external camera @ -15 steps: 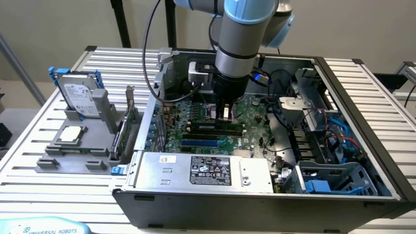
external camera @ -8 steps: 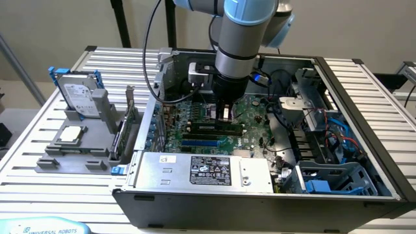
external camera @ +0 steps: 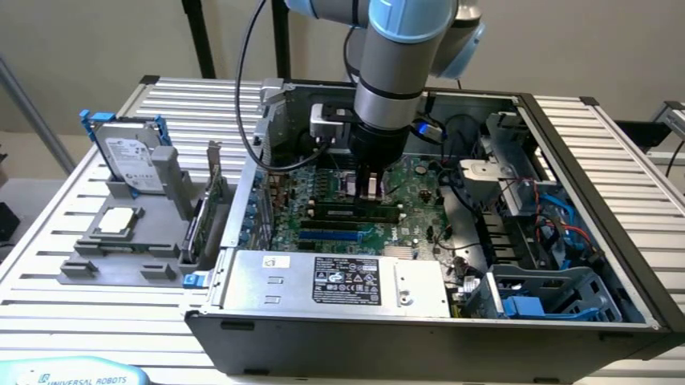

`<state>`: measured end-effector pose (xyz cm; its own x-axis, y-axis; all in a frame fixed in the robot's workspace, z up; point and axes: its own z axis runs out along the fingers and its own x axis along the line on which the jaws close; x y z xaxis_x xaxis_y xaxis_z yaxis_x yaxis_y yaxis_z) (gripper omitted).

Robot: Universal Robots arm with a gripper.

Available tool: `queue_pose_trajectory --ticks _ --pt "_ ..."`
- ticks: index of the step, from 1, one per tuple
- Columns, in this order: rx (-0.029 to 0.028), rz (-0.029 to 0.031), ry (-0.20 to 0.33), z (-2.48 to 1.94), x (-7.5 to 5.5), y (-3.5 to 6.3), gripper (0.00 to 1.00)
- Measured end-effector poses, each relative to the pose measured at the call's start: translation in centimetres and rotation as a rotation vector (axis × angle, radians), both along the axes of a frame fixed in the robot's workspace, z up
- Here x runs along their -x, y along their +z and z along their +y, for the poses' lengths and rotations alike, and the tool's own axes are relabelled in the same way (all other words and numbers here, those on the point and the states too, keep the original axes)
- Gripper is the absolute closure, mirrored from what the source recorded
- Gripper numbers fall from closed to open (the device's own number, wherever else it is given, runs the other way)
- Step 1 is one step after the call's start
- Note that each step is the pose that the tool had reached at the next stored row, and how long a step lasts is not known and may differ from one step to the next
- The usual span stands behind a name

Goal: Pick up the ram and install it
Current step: 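Insert the ram into the slot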

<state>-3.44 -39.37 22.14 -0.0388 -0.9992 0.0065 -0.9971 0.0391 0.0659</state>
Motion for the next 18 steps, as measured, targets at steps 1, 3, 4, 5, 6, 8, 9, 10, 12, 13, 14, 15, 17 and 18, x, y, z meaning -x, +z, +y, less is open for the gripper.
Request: queue_pose_trajectory --ticks 1,3,4,5,6,8,9,10,12,13,14,15,17,18 --pt "-0.0001 -0.0001 0.0 0.0 0.0 0.09 0.72" --pt "-0.0001 0.0001 0.0 0.0 0.0 0.51 0.72" --pt "-0.0003 0.0001 0.0 0.0 0.0 0.8 0.72" --pt "-0.0003 0.0001 0.0 0.0 0.0 1.12 0.72" --pt "-0.0001 0.0001 0.0 0.0 0.0 1.45 0.72" --pt "-0.0003 0.0 0.0 0.0 0.1 1.85 0.72" --pt "-0.0002 0.0 0.0 -0.01 0.2 1.94 0.72" --pt "-0.0004 0.0 0.0 -0.01 0.2 1.97 0.74" --pt "-0.0006 -0.0001 0.0 0.0 0.3 1.97 0.8" --pt "-0.0005 -0.0001 0.0 0.0 0.4 1.98 0.87" --pt "-0.0003 0.0 0.0 -0.01 0.4 1.99 0.89" --pt "-0.0003 0.0 0.0 -0.01 0.4 1.99 0.89" --pt "-0.0003 0.0 0.0 -0.01 0.4 1.99 0.89" --pt "-0.0003 0.0 0.0 -0.01 0.4 1.99 0.89"
